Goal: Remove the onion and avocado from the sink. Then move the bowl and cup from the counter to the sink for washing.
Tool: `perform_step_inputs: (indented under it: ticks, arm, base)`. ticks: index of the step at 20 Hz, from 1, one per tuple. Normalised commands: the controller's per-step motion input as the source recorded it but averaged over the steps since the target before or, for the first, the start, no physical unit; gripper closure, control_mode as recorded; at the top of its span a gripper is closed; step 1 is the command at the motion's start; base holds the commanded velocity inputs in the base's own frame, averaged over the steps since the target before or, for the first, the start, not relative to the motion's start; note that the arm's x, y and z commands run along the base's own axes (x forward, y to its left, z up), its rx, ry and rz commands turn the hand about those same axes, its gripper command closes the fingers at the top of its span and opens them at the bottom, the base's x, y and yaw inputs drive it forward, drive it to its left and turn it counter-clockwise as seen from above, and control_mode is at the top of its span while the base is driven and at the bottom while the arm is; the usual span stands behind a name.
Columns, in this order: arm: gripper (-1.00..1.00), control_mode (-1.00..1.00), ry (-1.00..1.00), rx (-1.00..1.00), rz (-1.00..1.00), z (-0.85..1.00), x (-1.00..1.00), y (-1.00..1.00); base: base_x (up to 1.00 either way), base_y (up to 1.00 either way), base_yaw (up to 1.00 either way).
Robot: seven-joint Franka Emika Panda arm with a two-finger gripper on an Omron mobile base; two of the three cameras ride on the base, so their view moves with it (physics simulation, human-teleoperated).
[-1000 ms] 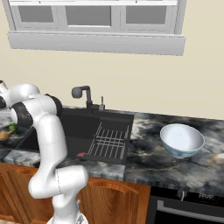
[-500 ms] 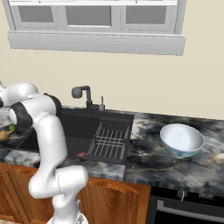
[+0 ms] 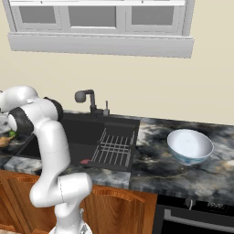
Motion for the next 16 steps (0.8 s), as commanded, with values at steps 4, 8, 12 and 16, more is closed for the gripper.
perform_step_inputs:
  ticks: [4, 8, 12, 16]
  arm:
    - [-1.0, -1.0, -0.01, 0.0, -0.11, 0.14, -0.12, 0.13]
    - [-1.0, -1.0, -0.01, 0.0, -0.1, 0.13, -0.08, 0.16]
    - [-1.0, -1.0, 0.0, 0.0, -0.1, 0.11, -0.04, 0.18]
    - [-1.0, -1.0, 0.0, 0.0, -0.08, 0.09, 0.0, 0.2]
  base:
    - [0.0, 0.0, 0.0]
    - [0.0, 0.0, 0.0]
    - [0.0, 0.0, 0.0]
    - [0.0, 0.0, 0.0]
